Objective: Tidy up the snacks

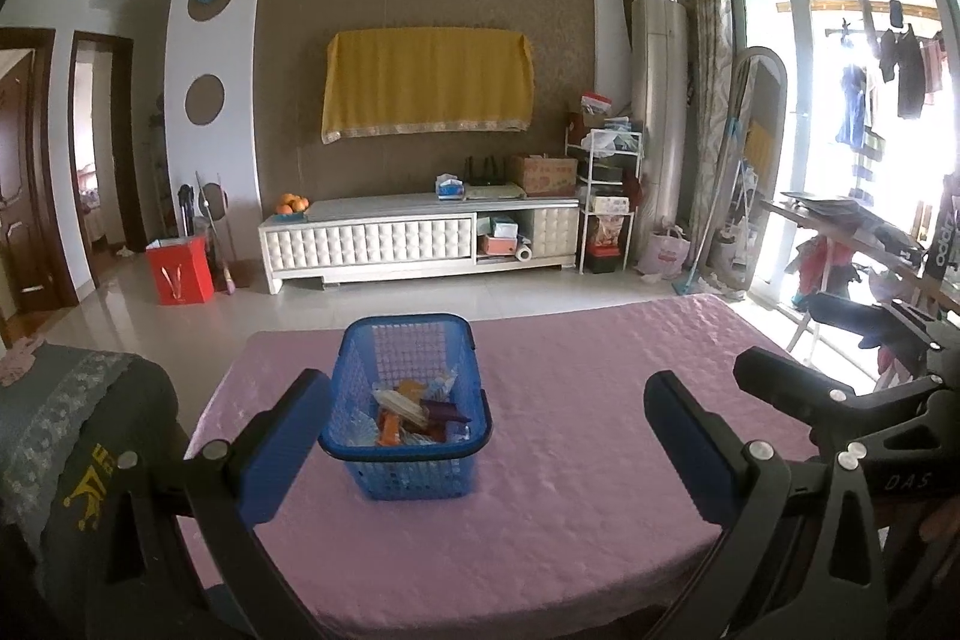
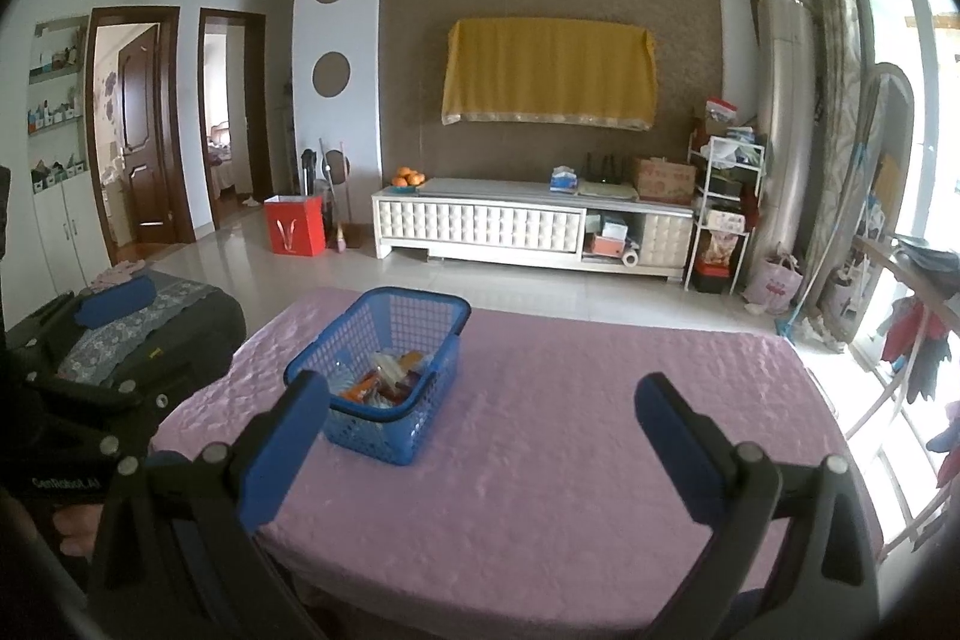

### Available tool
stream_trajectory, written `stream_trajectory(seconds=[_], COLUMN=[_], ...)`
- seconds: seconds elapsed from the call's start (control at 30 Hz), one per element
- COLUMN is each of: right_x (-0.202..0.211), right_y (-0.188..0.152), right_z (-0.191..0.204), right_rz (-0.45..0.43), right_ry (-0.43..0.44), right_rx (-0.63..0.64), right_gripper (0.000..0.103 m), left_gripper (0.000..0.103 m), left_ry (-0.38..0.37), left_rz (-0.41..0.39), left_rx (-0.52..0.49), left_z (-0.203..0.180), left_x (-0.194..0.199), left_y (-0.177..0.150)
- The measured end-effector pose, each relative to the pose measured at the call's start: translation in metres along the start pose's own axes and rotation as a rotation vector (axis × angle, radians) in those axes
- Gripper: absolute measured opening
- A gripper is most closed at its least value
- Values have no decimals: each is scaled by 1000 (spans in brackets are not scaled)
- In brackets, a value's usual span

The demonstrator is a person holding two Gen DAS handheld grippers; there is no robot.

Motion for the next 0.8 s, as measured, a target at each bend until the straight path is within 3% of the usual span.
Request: stream_trajectory(seconds=[0.8], right_x=[3], right_y=[-1], right_z=[2], right_rz=[5], right_ry=[7], right_rx=[-16], right_gripper=[103], left_gripper=[103], left_ry=[7], left_rz=[10], left_rx=[-4], left_z=[0], left_x=[2], left_y=[-1])
Point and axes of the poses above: each gripper's, at about its wrist camera, not at the fingertips, and x roughly against the way its jaws point, z to its left, y to its top, the point moved 7 cm from there along -x, roughly the way its jaws point, and after that the axes turned 10 degrees about -z, right-handed, at the moved point
